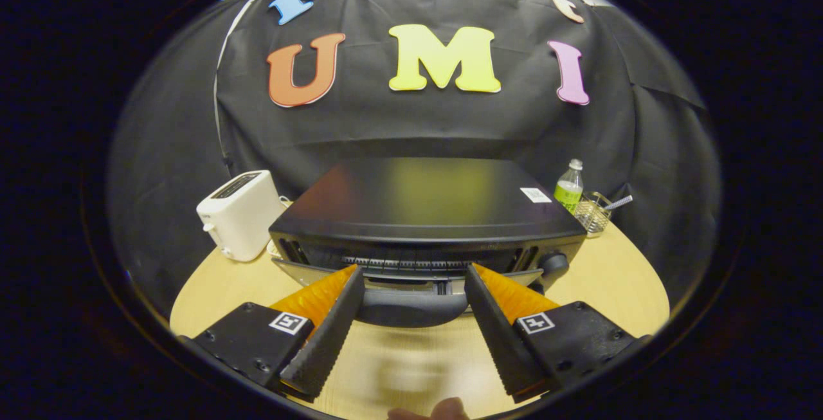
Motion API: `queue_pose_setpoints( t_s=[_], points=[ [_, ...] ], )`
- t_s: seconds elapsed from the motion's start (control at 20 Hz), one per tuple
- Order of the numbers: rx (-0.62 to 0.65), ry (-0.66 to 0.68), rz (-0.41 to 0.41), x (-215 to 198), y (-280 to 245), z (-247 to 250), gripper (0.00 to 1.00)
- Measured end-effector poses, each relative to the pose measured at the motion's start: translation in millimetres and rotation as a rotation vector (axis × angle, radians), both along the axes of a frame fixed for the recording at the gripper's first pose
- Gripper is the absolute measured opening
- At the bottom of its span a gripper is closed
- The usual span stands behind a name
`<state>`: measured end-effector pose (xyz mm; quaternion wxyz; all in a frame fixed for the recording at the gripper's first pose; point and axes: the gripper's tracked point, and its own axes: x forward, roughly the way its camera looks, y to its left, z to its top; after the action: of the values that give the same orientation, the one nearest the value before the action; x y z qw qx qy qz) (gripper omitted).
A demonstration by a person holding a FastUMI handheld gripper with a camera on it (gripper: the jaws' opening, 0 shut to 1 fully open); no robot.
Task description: Open the toaster oven, put the food inside, and close the toaster oven door.
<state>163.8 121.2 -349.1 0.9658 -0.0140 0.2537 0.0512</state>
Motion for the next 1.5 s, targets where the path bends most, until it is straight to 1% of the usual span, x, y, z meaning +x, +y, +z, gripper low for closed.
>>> queue_pose_setpoints(
  t_s=[0.1,0.3,0.6,0.75,0.9,1.2,1.35,1.5],
  points=[
    [-0.02,0.022,0.015,-23.9,-2.1,-14.1,1.0],
    [-0.013,0.091,0.04,-61.0,-6.8,-44.6,1.0],
    [0.011,0.213,0.052,-83.8,-11.1,-87.4,1.0],
    [0.01,0.24,0.066,-87.1,-11.8,-94.1,1.0],
    [0.007,0.222,0.109,-102.6,-11.8,-75.0,1.0],
    [0.066,0.17,0.196,-127.8,-22.8,4.6,1.0],
    [0.117,0.193,0.264,-141.0,-19.1,34.8,1.0],
    [0.187,0.246,0.322,-149.0,-4.8,50.4,1.0]
  ],
)
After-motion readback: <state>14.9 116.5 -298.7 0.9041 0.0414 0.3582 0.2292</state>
